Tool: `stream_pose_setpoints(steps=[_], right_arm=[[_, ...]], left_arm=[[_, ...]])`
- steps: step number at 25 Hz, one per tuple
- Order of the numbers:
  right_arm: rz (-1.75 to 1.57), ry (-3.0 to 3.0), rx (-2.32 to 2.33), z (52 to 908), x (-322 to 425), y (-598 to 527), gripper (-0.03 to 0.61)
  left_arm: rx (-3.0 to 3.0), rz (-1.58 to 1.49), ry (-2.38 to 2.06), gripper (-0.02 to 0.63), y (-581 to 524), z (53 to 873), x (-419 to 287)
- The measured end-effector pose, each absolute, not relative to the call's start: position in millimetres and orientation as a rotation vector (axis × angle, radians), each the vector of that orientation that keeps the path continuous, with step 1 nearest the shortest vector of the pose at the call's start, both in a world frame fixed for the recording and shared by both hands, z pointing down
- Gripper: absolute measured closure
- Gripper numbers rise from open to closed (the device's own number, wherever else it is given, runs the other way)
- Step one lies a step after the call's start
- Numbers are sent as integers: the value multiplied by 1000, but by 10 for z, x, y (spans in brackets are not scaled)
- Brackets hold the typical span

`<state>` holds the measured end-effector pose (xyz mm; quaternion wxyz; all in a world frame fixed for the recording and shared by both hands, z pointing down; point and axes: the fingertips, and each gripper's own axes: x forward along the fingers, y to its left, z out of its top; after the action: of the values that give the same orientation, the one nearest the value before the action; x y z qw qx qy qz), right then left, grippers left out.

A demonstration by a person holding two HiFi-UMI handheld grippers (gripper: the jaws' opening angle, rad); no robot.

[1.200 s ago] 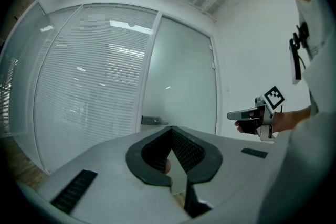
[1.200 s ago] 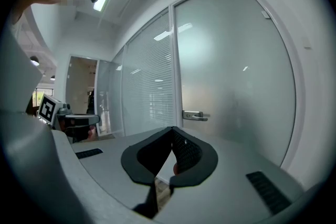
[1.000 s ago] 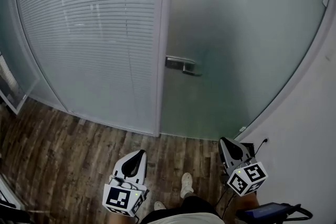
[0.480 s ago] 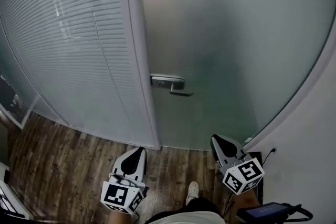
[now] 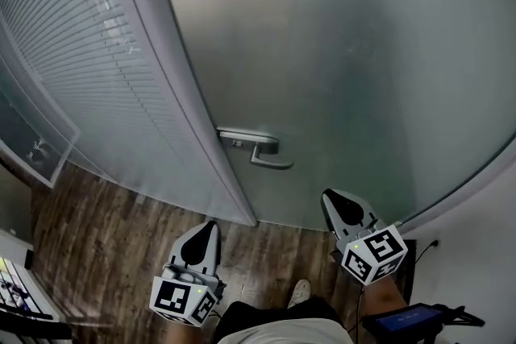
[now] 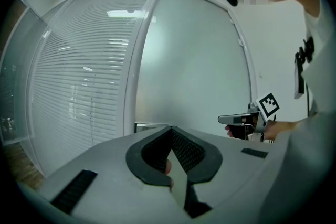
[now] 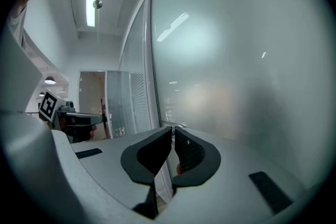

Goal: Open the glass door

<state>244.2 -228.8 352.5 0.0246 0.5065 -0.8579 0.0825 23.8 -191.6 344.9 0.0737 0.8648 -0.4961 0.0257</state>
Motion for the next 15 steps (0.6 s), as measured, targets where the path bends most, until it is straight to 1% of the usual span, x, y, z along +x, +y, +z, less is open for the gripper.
stream_pose_setpoints(steps=[5,6,9,15], right_arm=[[269,-2627,1515,3674,2379,-2566,571],[271,-2604,1506,3726,2358,-2616,556],[254,-2540,1443,3870,2184,-2760,476],[137,-2358,1332,4171,1837,-3047,434]], left_arm=[[2584,75,-1459,615,-2201,3576,258],[2594,69,-1440,615,-2259,3604,254],[2637,69,-1371,615,-2424,3671,189],[2717,142,-1262,615,-2679,3831,-82]])
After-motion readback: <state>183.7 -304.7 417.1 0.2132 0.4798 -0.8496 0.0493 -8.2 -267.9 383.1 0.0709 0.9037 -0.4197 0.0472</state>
